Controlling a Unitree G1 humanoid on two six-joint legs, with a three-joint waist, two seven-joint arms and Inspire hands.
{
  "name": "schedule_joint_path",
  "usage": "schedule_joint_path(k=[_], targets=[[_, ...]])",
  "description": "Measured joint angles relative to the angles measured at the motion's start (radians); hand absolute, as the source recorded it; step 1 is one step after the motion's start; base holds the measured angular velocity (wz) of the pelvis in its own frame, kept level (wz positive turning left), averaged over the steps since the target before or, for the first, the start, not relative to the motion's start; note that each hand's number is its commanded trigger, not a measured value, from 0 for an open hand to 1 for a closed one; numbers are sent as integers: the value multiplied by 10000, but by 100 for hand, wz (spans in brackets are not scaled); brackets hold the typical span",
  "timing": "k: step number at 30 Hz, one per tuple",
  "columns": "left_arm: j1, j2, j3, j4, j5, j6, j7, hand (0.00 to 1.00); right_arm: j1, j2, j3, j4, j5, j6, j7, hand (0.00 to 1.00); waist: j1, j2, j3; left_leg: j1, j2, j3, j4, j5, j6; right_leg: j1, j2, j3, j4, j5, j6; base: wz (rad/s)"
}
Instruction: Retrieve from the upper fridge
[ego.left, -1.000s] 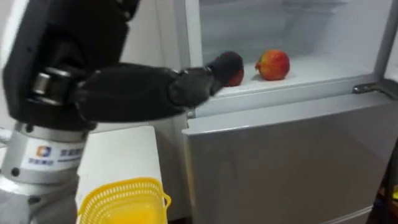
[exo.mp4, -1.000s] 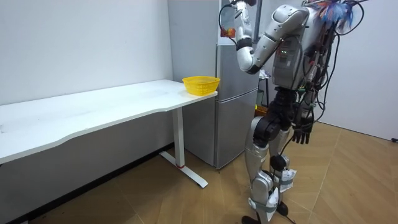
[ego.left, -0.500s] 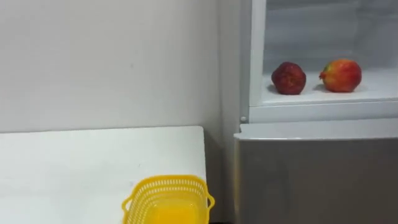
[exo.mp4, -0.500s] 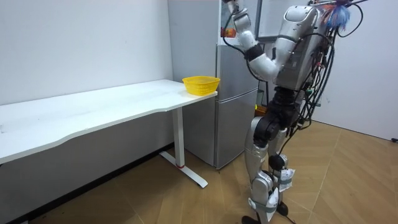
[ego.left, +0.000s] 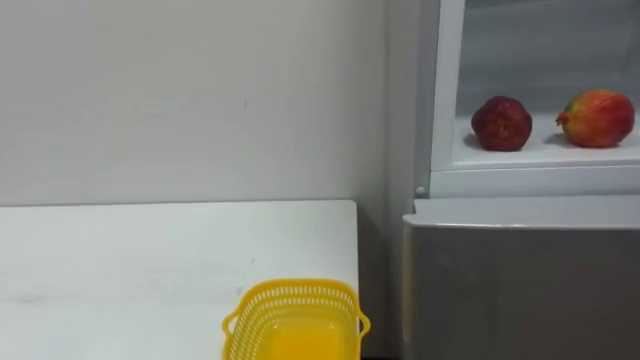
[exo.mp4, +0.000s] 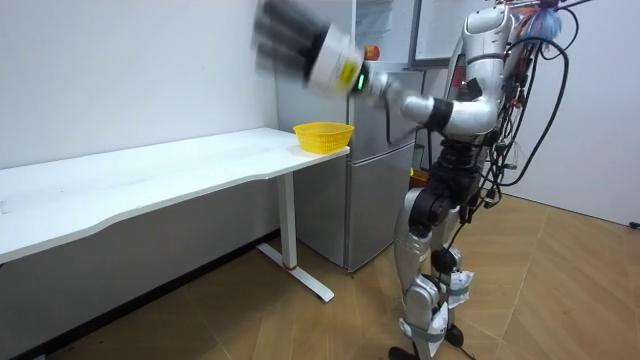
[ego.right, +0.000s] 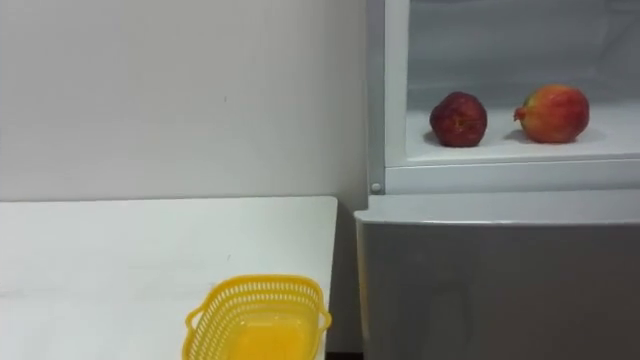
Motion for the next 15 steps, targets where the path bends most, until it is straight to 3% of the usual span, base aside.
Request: schedule_joint_path(k=[1,3,4,7,12,15], targets=[[41,-11,-188,753,-240,64,-128,0,-12,4,-46,25,-32,41,11,0,-2,-32,7,24,1,27,-6,0,0,-10,-8,22,33,-14,-3,-13],[123,-167,-927,3424,-843,502,-608,0,-41,42,-92,19,-147,138,102,0,-34,-225,40,92,-1,42,-63,-2,0,13,-4,77,70,-51,5,-8],[117,-257,-1221,4458,-1017,691,-812,0,-59,53,-89,-28,-243,174,181,0,-67,-318,-1,79,6,41,-106,-7,3,1,9,81,69,-54,5,0],[90,-354,-1585,6135,-1698,1041,-1186,0,-140,-32,-94,-160,-308,354,252,0,-63,-631,38,56,34,35,-144,-60,28,-5,43,58,45,-26,3,0],[-134,-330,-1667,8537,-1401,1153,-1902,0,-151,-130,-288,-246,-473,357,261,0,-87,-369,50,147,33,132,-186,-103,49,61,35,94,32,-15,21,-5],[-139,-374,-1689,9526,-279,1476,-2274,0,-168,-113,-363,-285,-476,360,271,0,-119,-130,73,259,39,212,-227,-98,48,86,38,195,58,-40,21,-5]])
